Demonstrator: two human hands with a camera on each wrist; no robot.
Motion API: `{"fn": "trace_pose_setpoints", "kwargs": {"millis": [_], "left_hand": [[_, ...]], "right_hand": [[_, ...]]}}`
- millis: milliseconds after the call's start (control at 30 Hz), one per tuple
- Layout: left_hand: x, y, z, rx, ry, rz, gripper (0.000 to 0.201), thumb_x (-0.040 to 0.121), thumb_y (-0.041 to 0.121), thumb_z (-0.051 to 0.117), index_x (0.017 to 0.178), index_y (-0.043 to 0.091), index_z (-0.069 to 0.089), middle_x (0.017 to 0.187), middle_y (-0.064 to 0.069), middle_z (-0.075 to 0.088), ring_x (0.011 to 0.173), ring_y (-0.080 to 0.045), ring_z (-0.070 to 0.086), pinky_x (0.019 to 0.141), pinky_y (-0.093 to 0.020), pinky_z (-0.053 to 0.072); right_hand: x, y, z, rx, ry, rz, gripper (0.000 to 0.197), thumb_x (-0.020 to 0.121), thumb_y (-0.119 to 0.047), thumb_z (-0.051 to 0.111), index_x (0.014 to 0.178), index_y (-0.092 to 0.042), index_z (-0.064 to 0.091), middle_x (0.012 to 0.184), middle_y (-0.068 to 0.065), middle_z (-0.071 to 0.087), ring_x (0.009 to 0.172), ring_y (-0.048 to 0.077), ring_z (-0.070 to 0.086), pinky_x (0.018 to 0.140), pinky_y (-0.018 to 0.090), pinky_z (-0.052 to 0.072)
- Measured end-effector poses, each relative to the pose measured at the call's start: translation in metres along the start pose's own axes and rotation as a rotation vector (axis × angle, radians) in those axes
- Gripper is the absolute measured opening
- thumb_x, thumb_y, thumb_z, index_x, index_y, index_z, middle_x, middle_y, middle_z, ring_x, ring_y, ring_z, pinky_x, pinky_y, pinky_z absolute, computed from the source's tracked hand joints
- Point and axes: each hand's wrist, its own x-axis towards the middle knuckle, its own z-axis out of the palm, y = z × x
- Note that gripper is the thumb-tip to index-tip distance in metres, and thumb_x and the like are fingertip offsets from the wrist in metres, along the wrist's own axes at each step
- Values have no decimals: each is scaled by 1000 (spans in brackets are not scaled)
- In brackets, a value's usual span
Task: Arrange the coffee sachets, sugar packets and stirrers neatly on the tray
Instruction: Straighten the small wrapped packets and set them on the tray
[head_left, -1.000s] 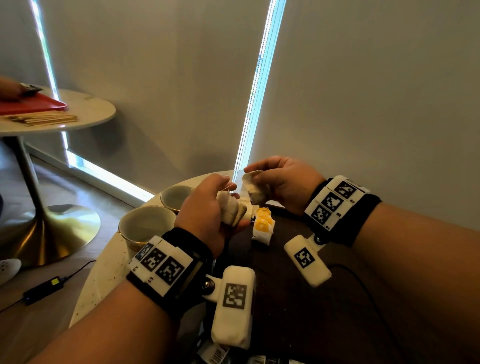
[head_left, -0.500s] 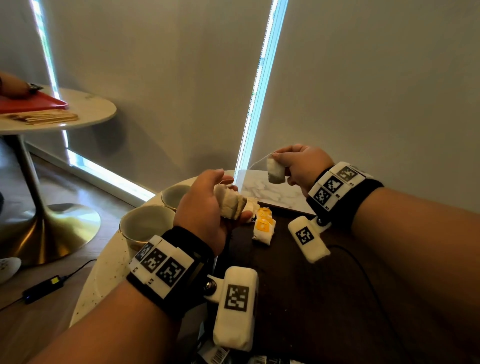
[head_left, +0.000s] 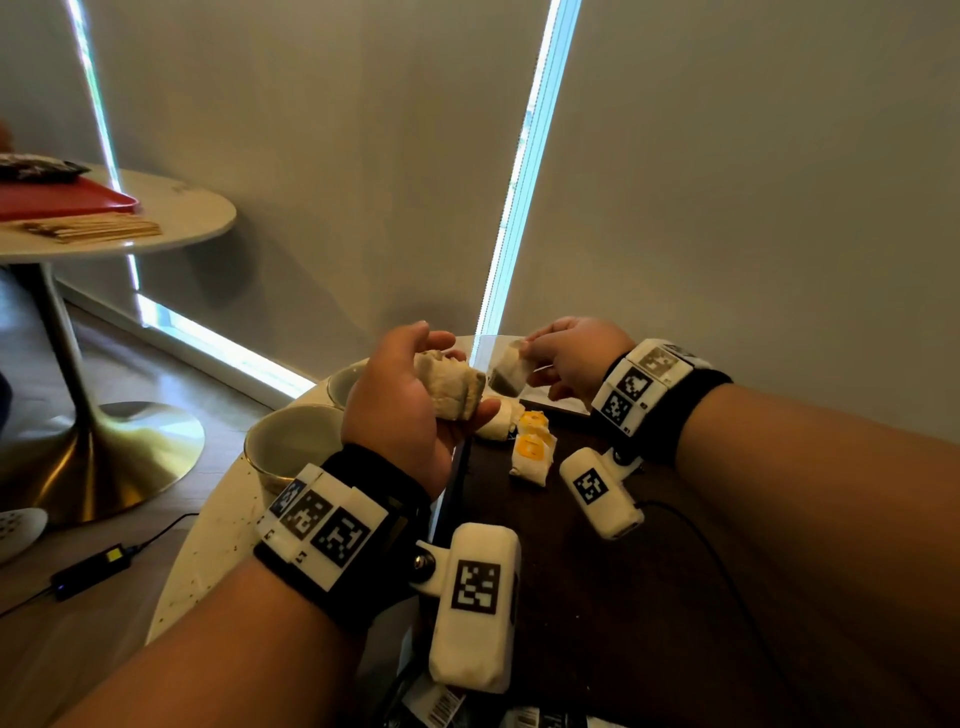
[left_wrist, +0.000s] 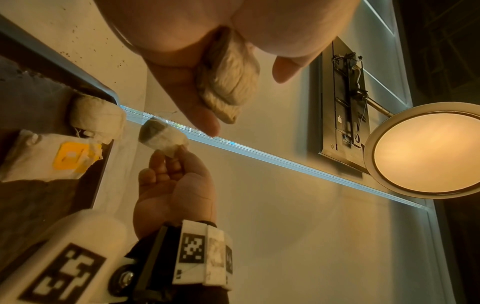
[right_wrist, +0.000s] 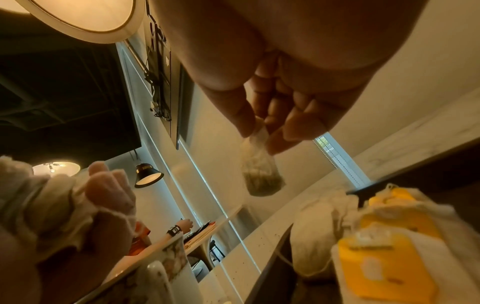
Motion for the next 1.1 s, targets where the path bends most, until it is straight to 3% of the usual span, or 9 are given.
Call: {"fn": "trace_pose_setpoints", "kwargs": {"millis": [200, 333, 400, 500, 567, 633, 767, 1033, 1100], "left_hand": [[-1, 1, 0, -7, -8, 10, 28, 97, 38, 52, 94, 12, 65, 100, -10, 58, 88, -29, 62, 62, -38, 57], [-1, 0, 0, 4, -8, 1, 28, 97, 38, 53, 96, 12, 65, 102, -11, 58, 91, -30, 62, 61, -38, 58], [-1, 1, 1, 6, -9, -2, 29, 97, 38, 52, 97, 11, 65, 102, -12, 58, 91, -30, 62, 58, -37, 58], [-1, 1, 1, 6, -14, -4, 29, 98, 38, 52, 99, 11, 65, 103, -12, 57, 92, -30, 61, 56, -35, 58], [-2, 0, 1, 9, -15, -8, 29, 97, 38, 52, 98, 11, 65, 104, -12, 57, 93, -30, 62, 56, -35, 57], [-2, 0, 1, 10, -14, -11, 29, 97, 38, 53, 98, 11, 66, 105, -12, 58, 93, -31, 62, 56, -35, 57], [-2, 0, 0, 11, -18, -7, 29, 98, 38, 52, 98, 12, 66, 103, -12, 58, 93, -30, 62, 61, -37, 59], [-2, 1, 0, 15, -13, -5, 31, 99, 39, 50, 97, 13, 66, 99, -11, 60, 94, -31, 62, 63, -38, 59], [-2, 0, 0, 20, -10, 0, 32, 99, 40, 49, 98, 13, 67, 100, -11, 61, 95, -31, 63, 63, -38, 59]], "right_hand": [[0, 5, 11, -89, -121, 31, 9, 91, -10, 67, 97, -6, 71, 82, 8, 70, 62, 16, 62, 53, 26, 48], [3, 8, 18, -332, -175, 39, 22, 90, -14, 68, 111, -7, 72, 85, 2, 70, 66, 13, 61, 63, 25, 50], [5, 7, 21, -444, -176, 47, 20, 89, -16, 69, 107, -9, 74, 93, 3, 74, 70, 14, 61, 70, 29, 52], [9, 9, 25, -486, -145, 91, 17, 86, -20, 73, 101, -12, 76, 88, 0, 75, 66, 11, 61, 62, 27, 50], [13, 11, 28, -580, -145, 83, 17, 85, -25, 75, 98, -14, 76, 91, -1, 73, 71, 10, 61, 62, 25, 48], [18, 11, 31, -630, -120, 83, 19, 83, -27, 77, 96, -13, 74, 95, 0, 70, 79, 13, 62, 71, 29, 53], [27, 12, 33, -608, -57, 120, 34, 84, -30, 76, 111, -10, 71, 109, 5, 70, 98, 23, 66, 90, 39, 57], [25, 10, 29, -693, -83, 80, 35, 93, -28, 66, 123, -11, 68, 122, 8, 68, 111, 26, 64, 98, 39, 52], [19, 6, 26, -576, -87, 34, 31, 92, -22, 64, 121, -10, 69, 121, 11, 69, 104, 25, 66, 95, 39, 54]]}}
